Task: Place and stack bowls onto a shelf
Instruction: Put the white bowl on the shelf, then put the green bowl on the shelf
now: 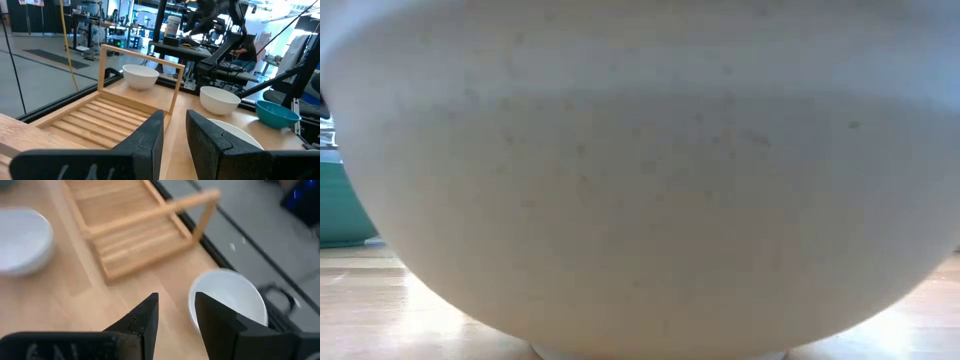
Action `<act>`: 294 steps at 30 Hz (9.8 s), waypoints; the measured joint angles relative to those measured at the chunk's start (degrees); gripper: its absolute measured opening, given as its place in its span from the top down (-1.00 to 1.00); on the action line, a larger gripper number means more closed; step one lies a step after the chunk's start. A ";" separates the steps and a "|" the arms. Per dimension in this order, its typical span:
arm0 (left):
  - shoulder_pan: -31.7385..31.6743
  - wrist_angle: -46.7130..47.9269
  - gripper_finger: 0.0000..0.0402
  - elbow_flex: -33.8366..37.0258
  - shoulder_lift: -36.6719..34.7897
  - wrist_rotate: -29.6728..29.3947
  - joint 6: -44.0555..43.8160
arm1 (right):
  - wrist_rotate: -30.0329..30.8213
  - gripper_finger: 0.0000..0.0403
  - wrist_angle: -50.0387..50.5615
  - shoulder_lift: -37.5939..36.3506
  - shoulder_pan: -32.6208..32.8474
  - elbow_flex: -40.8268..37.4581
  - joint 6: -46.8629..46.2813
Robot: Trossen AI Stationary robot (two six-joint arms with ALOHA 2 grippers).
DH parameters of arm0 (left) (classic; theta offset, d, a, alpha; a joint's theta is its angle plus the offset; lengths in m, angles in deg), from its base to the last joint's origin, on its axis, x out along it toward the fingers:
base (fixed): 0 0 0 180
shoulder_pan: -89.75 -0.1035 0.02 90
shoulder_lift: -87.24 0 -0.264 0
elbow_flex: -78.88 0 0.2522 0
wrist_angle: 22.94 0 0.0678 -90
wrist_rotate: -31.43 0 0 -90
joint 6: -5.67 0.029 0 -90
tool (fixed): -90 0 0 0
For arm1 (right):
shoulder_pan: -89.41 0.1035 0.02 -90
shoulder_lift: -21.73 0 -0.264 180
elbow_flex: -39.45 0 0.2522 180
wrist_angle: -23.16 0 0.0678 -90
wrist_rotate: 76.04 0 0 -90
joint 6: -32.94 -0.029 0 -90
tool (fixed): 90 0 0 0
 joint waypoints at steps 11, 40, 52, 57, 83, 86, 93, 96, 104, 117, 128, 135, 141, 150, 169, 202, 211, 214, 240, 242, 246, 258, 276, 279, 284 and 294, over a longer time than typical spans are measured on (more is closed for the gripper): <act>0.00 0.00 0.56 0.00 -0.01 0.00 -1.03 | 0.98 0.39 2.24 17.55 -3.87 1.62 -6.53; 0.00 0.00 0.56 -0.01 0.01 0.00 -2.55 | -8.24 0.39 1.93 37.80 -19.32 1.69 10.63; 0.00 0.00 0.56 0.01 0.00 0.01 -2.51 | -7.81 0.39 -1.01 42.30 -20.34 1.69 14.85; 0.01 0.00 0.56 0.01 -0.01 0.00 -2.59 | -7.90 0.39 -1.00 44.23 -20.96 1.69 15.13; 0.00 0.02 0.56 0.01 0.00 0.00 -2.70 | -4.99 0.78 -10.26 48.40 -21.33 -6.01 20.68; 0.02 0.02 0.56 0.01 0.00 0.01 -2.70 | -4.10 0.95 -10.88 48.08 -21.31 -6.00 20.71; 0.00 0.00 0.56 0.00 -0.01 0.00 -2.81 | -2.05 0.99 -10.68 44.86 -20.89 -6.07 21.82; 0.02 0.01 0.56 0.00 -0.01 0.02 -2.81 | -1.20 1.00 -7.50 41.45 -20.51 -5.21 21.86; 0.01 0.02 0.56 -0.01 0.00 0.02 -2.87 | -0.51 1.00 -0.31 29.46 -20.11 -2.04 18.32; 0.01 0.02 0.56 0.00 0.01 0.01 -2.97 | -0.78 1.00 3.69 22.67 -11.47 17.51 9.28; 0.00 0.02 0.56 -1.82 -0.01 -0.45 -4.04 | -3.79 1.00 -1.17 34.26 -0.41 31.94 10.12; 0.00 8.64 0.56 -5.71 0.01 -4.33 -2.13 | -6.34 1.00 -4.62 42.21 2.69 34.04 13.02; 0.00 14.40 0.56 -8.50 0.01 -5.90 -2.21 | -11.66 1.00 -13.48 47.69 4.47 34.06 14.07; 0.01 15.51 0.56 -11.40 0.01 -5.90 -2.27 | -18.62 1.00 -17.38 54.98 6.09 34.08 15.04; 0.00 15.56 0.56 -11.94 -0.01 -5.88 -2.66 | -18.78 1.00 -10.96 72.91 6.36 34.08 18.61; 0.02 15.53 0.56 -11.94 0.01 -5.86 -2.68 | -17.14 1.00 -4.42 74.83 4.22 33.51 26.85; 0.00 15.53 0.56 -11.94 -0.01 -5.86 -2.68 | -17.25 0.86 -5.19 74.77 4.31 30.10 28.00; 0.01 15.54 0.56 -11.94 -0.01 -5.86 -2.67 | -17.18 0.77 -5.27 74.77 4.36 29.37 28.03; 0.02 12.18 0.56 -11.96 0.00 -5.68 -9.08 | -17.08 0.48 -15.67 63.80 5.62 29.29 29.65; 0.02 10.92 0.56 -11.96 -0.01 -5.69 -13.49 | -17.08 0.48 -16.88 61.91 5.61 29.30 29.58; 0.02 8.66 0.56 -11.96 -0.01 -5.70 -22.74 | -17.08 0.48 -17.22 58.67 5.51 29.32 29.47; 0.00 4.33 0.56 -11.96 0.01 -4.42 -29.47 | -16.84 0.48 -19.23 47.45 5.50 29.32 24.77; 0.11 48.97 0.56 -45.58 8.72 -0.88 -5.28 | -12.25 0.48 -18.88 33.63 5.46 29.34 23.44; 0.09 62.67 0.56 -53.60 13.66 -4.11 -1.08 | -12.16 0.48 -18.56 32.25 5.46 29.34 23.44; 0.07 82.01 0.56 -61.51 21.41 -5.95 1.07 | -12.14 0.48 -18.60 30.27 5.46 29.34 23.44; 0.07 95.31 0.56 -59.07 27.91 -5.20 3.92 | -12.11 0.48 -18.62 29.52 5.46 29.34 23.44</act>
